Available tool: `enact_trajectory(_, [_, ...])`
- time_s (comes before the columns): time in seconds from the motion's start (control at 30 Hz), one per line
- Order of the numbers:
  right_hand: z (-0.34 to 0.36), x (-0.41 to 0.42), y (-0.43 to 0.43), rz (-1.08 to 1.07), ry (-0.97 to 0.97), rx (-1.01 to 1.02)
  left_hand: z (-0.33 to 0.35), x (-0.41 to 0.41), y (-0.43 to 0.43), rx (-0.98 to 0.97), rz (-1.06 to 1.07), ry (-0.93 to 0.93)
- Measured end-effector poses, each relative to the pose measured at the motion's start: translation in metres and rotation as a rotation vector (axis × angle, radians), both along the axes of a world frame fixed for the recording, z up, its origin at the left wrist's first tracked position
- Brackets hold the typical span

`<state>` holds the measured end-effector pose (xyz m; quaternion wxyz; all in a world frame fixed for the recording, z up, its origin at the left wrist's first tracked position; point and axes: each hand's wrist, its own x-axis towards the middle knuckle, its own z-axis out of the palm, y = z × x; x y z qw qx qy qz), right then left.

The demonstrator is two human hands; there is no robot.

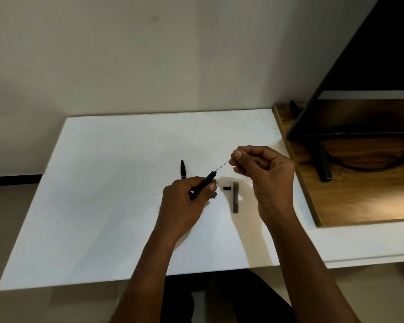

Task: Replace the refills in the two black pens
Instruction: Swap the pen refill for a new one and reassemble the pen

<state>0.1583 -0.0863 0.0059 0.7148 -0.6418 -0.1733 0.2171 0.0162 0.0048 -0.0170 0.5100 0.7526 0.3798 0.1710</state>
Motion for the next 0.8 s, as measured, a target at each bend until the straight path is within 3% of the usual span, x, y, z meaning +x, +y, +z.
enact_trajectory(0.8, [-0.0052,0.0017,-0.0001,0.013,-0.024,-0.016,-0.0052,-0.0016,0.0031,0.035,0.002,0.011])
